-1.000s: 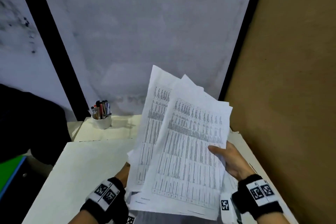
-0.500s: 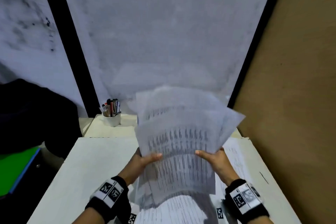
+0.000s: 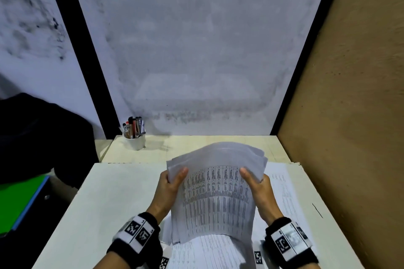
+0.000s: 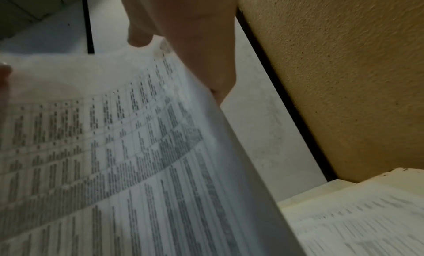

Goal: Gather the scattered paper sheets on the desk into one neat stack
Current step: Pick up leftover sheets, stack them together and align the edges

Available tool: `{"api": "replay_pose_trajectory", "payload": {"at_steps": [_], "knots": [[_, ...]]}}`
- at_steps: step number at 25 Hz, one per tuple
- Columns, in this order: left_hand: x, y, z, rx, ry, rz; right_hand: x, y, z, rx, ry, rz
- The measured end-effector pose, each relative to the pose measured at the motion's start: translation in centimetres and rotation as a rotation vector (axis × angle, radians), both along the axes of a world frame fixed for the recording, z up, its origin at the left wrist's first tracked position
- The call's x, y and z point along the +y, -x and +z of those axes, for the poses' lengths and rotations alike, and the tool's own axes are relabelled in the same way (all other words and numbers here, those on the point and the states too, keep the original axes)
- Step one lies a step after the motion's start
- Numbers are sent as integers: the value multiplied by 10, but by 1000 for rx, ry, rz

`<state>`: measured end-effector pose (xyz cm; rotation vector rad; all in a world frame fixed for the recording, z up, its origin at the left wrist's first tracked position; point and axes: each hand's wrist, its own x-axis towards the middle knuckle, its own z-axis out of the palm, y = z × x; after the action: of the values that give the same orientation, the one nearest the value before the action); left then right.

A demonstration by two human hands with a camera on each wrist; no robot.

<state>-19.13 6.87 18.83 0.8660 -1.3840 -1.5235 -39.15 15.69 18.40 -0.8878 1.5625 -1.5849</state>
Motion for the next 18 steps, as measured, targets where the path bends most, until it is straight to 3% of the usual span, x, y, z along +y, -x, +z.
{"api": "replay_pose_trajectory", "payload": {"at_steps": [3, 8, 18], "knots": [[-3, 8, 6, -19, 53, 129, -6, -5, 7, 15, 16, -70], [-3, 16, 20, -30, 74, 207, -12, -8, 15, 21, -12, -203], [-5, 13, 24, -51, 79, 182, -14, -18, 37, -14, 1, -275]]}}
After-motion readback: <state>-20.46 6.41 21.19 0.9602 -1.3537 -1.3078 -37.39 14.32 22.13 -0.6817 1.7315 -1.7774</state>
